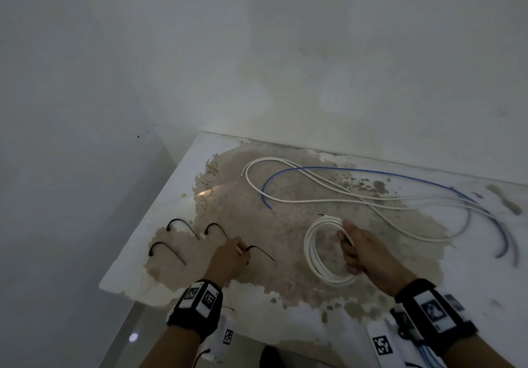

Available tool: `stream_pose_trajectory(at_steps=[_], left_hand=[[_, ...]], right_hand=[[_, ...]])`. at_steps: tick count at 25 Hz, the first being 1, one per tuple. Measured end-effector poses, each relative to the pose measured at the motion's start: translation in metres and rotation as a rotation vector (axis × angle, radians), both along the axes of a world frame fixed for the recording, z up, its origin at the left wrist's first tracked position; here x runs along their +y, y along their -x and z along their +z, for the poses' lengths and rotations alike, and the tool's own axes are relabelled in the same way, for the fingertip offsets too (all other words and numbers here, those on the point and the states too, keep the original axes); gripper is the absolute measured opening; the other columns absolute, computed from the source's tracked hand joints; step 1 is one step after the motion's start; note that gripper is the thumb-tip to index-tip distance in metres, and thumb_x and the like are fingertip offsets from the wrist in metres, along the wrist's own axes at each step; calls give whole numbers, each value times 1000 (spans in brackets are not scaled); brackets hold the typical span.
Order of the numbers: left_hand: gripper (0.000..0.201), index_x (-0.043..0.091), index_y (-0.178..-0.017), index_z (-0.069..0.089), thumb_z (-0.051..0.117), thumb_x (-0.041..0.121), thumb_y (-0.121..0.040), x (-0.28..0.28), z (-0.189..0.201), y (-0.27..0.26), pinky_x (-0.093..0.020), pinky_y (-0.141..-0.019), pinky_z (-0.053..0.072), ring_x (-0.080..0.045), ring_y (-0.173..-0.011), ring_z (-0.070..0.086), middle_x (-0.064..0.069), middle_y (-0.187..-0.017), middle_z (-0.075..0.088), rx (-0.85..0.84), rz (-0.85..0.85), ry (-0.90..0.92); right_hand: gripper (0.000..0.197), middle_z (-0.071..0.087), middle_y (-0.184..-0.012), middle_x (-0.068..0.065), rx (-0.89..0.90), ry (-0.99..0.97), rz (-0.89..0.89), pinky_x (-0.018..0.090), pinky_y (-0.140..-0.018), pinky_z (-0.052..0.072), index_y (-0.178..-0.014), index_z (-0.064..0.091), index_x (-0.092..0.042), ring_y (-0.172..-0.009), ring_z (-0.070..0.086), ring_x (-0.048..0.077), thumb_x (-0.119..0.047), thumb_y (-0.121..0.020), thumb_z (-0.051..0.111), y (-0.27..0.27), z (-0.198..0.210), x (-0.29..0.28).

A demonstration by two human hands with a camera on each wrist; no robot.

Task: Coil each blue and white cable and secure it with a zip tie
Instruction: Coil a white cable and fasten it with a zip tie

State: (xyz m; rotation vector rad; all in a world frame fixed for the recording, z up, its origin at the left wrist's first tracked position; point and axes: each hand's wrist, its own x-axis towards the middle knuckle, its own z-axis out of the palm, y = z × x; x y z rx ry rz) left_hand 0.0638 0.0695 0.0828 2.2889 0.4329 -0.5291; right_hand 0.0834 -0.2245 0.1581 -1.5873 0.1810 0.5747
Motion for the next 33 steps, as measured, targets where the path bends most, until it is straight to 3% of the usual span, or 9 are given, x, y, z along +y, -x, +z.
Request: stream_pose_trajectory(at_steps=[6, 10, 14, 18, 20, 23, 28, 30, 33], left_hand=[[24, 9, -86, 67, 58, 29, -95, -80, 57, -12, -20, -54, 50, -10, -61, 65, -1, -74, 68, 252, -109, 298], [26, 12, -74, 63, 57, 29, -93, -118, 75, -22, -20, -51, 43, -10, -51, 52, 2, -60, 57, 353, -117, 329], [24, 14, -72, 57, 55, 26, -93, -143, 88, -29, -17, -43, 33, -6, -41, 42, 6, -51, 48, 423, -98, 423], [24, 15, -74, 56, 55, 26, -94, -160, 112, -33, -15, -42, 33, -6, -43, 42, 6, -53, 45, 415, -158, 555], [23, 15, -76, 58, 56, 27, -95, -165, 122, -33, -16, -45, 38, -6, -48, 46, 5, -58, 48, 388, -226, 591], [21, 14, -80, 61, 55, 27, -96, -173, 129, -32, -18, -51, 44, -7, -54, 51, 5, -63, 52, 353, -352, 608], [21, 15, -84, 63, 56, 30, -97, -180, 135, -36, -19, -55, 47, -8, -61, 58, 3, -70, 58, 287, -451, 538], [24, 14, -86, 64, 55, 33, -98, -181, 138, -37, -18, -55, 47, -8, -60, 59, 3, -71, 60, 274, -440, 536], [34, 6, -96, 70, 58, 38, -95, -183, 141, -36, -18, -55, 48, -8, -61, 60, 0, -74, 66, 225, -342, 573]], right_hand=[[39, 35, -55, -11, -381, 169, 45, 26, -50, 28, -81, 46, -12, -47, 29, 5, -34, -109, 31, 10, 3, -14], [35, 44, -60, -6, -723, 450, 99, 21, -50, 30, -90, 48, -25, -50, 40, 9, -51, -104, 28, 24, 6, -33], [40, 40, -60, -10, -958, 709, 210, 20, -47, 30, -98, 46, -23, -49, 37, 11, -56, -103, 23, 32, 7, -46], [42, 37, -57, -10, -972, 819, 177, 23, -47, 26, -90, 41, -27, -49, 35, 11, -59, -102, 17, 30, -6, -63], [42, 40, -57, -8, -905, 714, 56, 29, -49, 33, -89, 45, -28, -50, 42, 14, -59, -102, 18, 29, -7, -69], [34, 53, -62, -7, -786, 523, -127, 29, -56, 41, -104, 59, -31, -57, 54, 13, -46, -105, 28, 25, -2, -71], [26, 65, -82, -6, -571, 312, -176, 35, -68, 49, -116, 64, -42, -67, 53, 1, -40, -105, 41, 15, 3, -68], [26, 59, -74, 3, -550, 211, -165, 38, -60, 46, -115, 66, -42, -60, 48, 9, -36, -106, 43, 14, 7, -71], [25, 56, -64, -3, -605, 200, -224, 34, -55, 42, -109, 69, -39, -53, 49, 11, -33, -106, 45, 13, 12, -72]])
